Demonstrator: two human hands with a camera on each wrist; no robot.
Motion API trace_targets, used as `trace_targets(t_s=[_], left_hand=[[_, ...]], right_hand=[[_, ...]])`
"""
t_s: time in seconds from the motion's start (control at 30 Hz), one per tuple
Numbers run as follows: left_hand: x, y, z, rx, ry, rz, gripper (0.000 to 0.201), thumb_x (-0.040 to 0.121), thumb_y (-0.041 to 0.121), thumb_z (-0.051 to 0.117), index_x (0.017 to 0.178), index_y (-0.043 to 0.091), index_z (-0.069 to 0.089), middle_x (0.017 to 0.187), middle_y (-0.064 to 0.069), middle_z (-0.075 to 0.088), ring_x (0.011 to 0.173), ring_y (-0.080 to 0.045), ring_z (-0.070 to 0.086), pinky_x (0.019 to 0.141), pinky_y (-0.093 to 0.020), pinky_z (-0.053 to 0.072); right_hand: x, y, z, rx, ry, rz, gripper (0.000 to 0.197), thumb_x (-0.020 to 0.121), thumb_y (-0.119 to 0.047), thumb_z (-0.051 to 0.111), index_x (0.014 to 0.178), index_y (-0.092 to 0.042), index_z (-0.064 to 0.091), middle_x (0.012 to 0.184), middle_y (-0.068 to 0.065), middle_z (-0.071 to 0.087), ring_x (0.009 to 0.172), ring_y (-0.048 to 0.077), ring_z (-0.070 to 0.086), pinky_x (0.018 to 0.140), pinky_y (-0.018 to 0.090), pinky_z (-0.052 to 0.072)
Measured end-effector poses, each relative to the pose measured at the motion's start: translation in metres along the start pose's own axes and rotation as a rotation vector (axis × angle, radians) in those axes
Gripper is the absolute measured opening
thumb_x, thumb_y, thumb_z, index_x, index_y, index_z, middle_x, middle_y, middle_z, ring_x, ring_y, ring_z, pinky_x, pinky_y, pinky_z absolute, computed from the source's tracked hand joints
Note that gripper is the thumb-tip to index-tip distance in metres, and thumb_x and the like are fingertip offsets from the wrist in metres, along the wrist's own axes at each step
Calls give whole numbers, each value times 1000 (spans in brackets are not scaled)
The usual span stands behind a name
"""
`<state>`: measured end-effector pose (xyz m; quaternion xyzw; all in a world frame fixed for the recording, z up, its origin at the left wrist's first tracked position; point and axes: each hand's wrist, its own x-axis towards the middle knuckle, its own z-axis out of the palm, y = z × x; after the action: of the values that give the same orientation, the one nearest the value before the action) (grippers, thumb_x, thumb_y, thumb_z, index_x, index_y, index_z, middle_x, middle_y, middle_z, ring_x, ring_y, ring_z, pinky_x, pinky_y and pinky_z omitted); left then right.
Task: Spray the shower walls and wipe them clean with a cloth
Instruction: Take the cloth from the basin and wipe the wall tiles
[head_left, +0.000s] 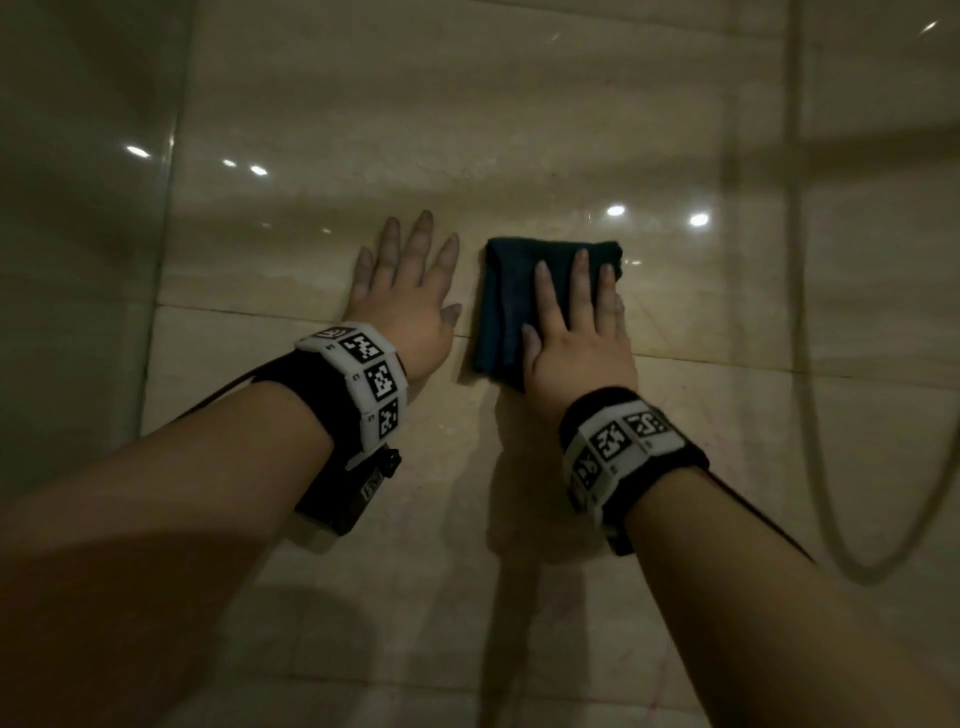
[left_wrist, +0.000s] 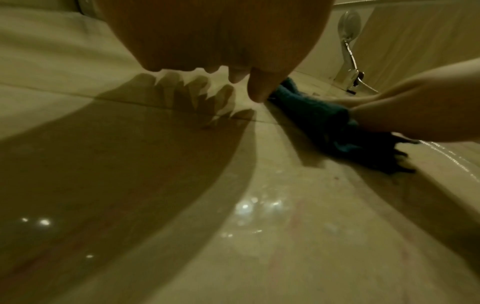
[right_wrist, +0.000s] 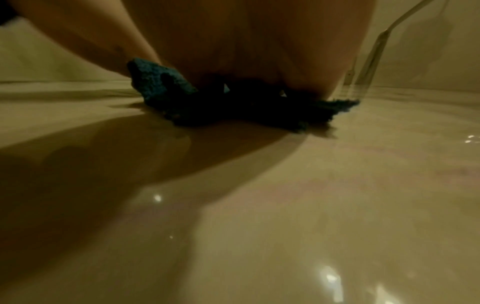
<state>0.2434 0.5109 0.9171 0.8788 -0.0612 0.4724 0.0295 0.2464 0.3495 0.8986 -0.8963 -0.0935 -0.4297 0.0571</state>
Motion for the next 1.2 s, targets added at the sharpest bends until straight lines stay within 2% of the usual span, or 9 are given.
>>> trace_targets(t_s=[0.3,0.47,0.6,0.67,0.77,0.9,1.2], left_hand=[[11,7,-6,-15,-39,-12,64,98,35,31,151,19,-2,159,-3,-14,147,-28,-13,119,-44,-3],[13,7,-5,-22,-28,-6,65,99,29,32,151,16,-5,159,-4,-16,147,-28,-14,119,-44,-3],[12,3,-5,-32,-23,4,66,99,21,34,151,13,-6,158,-4,-18,146,-28,-15,120,-41,-4],[12,0,-5,-23,-28,18,65,99,20,33,151,14,-6,158,-5,-19,146,-29,-15,120,-40,-4],[13,-2,-6,-6,-34,33,64,99,21,32,151,14,-5,159,-5,-17,146,-29,-14,120,-40,-3],[15,-9,-5,1,-27,64,63,99,20,32,151,15,-5,159,-5,-16,147,-29,-12,119,-39,-2],[12,-16,-5,16,10,110,61,100,20,30,151,16,-3,160,-4,-12,147,-26,-8,119,-36,1]], right_hand=[[53,16,-48,-25,88,18,60,100,-38,22,150,-25,-8,157,8,-19,145,32,-15,120,41,-3],[33,12,-36,-27,121,-29,62,98,-33,30,151,-23,0,158,10,-16,145,34,-13,120,44,-5],[1,11,-11,-77,74,-109,63,95,-35,32,151,-23,4,157,9,-18,144,33,-17,119,44,-9],[-6,12,-4,-91,56,-130,63,96,-39,30,150,-25,3,157,8,-19,144,32,-19,119,44,-10],[-6,9,0,-64,49,-82,63,97,-50,23,150,-28,-3,157,4,-22,143,30,-22,117,42,-12],[14,3,-10,-79,50,-15,63,98,-50,17,148,-29,-15,156,4,-25,143,30,-22,118,42,-11],[61,-3,-37,-62,143,29,62,99,-46,20,150,-24,-8,158,8,-18,145,34,-14,119,45,-7]])
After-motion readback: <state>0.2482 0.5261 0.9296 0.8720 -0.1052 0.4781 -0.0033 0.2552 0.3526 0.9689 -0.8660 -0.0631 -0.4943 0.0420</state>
